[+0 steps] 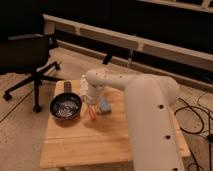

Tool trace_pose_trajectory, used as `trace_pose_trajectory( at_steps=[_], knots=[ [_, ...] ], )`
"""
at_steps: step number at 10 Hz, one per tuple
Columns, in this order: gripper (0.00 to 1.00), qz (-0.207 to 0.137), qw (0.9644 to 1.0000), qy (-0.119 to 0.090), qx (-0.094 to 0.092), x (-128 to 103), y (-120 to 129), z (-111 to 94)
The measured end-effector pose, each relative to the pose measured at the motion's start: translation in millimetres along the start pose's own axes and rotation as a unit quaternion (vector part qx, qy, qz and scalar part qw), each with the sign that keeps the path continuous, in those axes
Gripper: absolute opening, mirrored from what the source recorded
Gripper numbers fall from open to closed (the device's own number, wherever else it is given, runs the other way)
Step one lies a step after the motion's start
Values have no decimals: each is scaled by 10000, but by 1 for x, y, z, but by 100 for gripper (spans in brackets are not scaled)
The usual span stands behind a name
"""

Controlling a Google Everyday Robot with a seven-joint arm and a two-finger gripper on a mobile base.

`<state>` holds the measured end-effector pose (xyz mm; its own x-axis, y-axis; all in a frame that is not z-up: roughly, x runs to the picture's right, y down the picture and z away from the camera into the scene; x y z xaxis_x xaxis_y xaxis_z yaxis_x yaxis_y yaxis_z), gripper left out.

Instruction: Place the pepper in the ceramic bowl

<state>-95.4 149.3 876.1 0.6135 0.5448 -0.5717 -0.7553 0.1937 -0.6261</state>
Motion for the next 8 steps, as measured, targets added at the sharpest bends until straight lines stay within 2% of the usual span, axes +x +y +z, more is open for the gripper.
trace_pose_trajectory(
  at_steps=[2, 3, 4, 5, 6, 8],
  knots=[
    [65, 15, 9998, 181, -41, 3, 2, 7],
    [60, 20, 9996, 269, -40, 4, 2, 10],
    [49, 32, 9995, 329, -2, 4, 0, 12],
    [42, 66, 9994, 328, 34, 3, -3, 11],
    [29, 146, 9991, 381, 89, 9, -9, 13],
    [9, 196, 9993, 275, 137, 2, -8, 9]
  ],
)
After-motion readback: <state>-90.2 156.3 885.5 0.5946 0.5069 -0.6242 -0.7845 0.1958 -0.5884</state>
